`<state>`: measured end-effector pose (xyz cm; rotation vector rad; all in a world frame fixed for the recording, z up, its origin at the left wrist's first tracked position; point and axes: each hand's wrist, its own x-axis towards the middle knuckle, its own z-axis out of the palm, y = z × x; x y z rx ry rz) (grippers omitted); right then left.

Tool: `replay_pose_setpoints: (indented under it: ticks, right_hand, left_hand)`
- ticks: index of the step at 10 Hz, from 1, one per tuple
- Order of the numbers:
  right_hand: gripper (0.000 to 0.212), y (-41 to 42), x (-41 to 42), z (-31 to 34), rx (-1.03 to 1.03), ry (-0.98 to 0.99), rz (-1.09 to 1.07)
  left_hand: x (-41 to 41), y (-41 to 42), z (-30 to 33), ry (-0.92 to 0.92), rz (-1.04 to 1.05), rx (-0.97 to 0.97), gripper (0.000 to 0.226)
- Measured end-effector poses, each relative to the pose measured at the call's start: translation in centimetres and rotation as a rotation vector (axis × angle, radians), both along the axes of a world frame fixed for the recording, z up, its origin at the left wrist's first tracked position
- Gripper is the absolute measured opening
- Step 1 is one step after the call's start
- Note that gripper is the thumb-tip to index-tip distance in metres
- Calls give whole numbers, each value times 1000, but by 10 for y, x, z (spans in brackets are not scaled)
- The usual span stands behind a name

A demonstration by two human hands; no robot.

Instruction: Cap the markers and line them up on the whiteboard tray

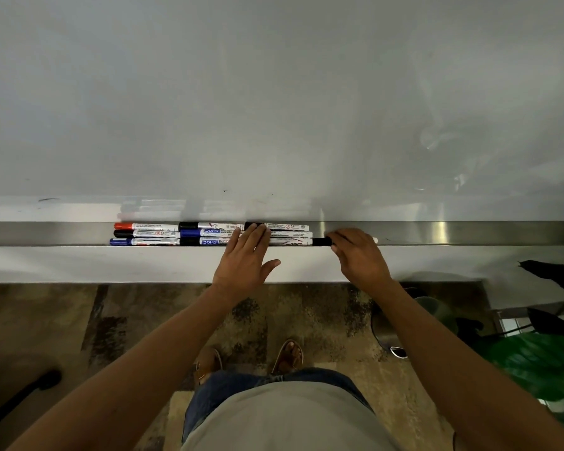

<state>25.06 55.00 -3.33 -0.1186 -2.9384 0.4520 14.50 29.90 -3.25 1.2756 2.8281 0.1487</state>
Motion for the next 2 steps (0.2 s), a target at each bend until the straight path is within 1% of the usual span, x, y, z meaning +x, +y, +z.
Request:
replay_pose_setpoints:
  ticks: [2]
  right_hand:
    - [61, -12, 10, -12, 44, -75, -12]
  left_hand:
    - [18, -12, -8, 7, 64, 56, 73]
